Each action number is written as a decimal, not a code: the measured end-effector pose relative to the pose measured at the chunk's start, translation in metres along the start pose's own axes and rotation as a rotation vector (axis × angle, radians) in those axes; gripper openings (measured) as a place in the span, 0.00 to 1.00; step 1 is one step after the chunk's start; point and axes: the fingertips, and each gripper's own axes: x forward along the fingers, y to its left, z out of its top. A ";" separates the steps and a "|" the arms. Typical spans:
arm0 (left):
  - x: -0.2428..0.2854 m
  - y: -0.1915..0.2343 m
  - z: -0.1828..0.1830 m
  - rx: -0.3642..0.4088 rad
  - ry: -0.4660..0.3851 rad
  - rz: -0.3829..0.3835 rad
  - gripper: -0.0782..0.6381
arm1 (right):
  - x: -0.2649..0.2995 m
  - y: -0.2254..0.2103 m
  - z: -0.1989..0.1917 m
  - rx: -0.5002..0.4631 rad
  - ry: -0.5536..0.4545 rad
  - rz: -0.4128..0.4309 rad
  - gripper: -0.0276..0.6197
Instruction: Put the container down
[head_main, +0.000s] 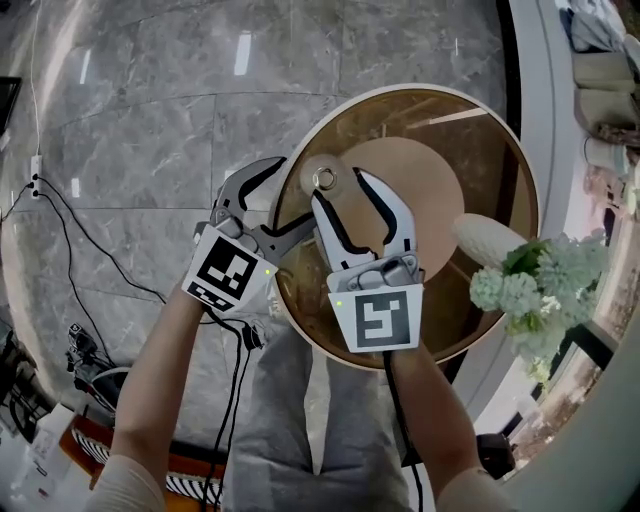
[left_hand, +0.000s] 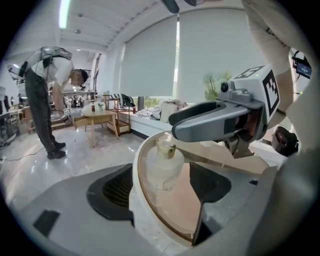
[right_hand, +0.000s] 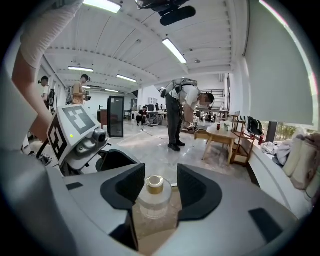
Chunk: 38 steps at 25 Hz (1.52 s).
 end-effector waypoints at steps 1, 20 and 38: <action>-0.008 0.003 0.007 -0.016 -0.016 0.022 0.61 | -0.003 -0.001 0.008 0.015 -0.008 -0.003 0.35; -0.167 -0.006 0.215 0.056 -0.260 0.285 0.19 | -0.113 -0.037 0.209 0.094 -0.171 -0.084 0.10; -0.322 -0.064 0.409 0.139 -0.327 0.368 0.12 | -0.253 -0.033 0.448 -0.040 -0.327 -0.014 0.06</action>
